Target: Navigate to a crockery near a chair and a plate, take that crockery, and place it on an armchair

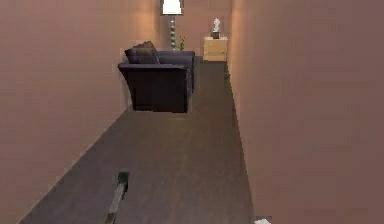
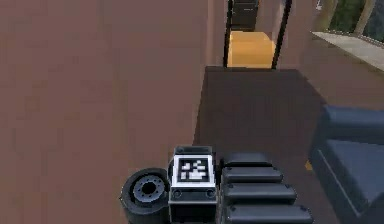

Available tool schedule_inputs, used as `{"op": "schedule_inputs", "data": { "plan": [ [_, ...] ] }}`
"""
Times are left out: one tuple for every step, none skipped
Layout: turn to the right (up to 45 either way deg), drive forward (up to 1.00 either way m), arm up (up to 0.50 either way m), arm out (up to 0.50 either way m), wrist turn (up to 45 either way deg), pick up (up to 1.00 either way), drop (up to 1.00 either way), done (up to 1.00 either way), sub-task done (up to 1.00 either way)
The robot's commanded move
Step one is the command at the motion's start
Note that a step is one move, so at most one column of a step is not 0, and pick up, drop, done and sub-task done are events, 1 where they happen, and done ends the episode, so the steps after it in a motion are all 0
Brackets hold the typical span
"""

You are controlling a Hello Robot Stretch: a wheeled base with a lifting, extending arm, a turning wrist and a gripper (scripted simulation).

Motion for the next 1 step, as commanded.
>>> {"op": "schedule_inputs", "data": {
  "plan": [
    [3.0,0.0,0.0,0.0,0.0,0.0,0.0,0.0,0.0]
  ]
}}
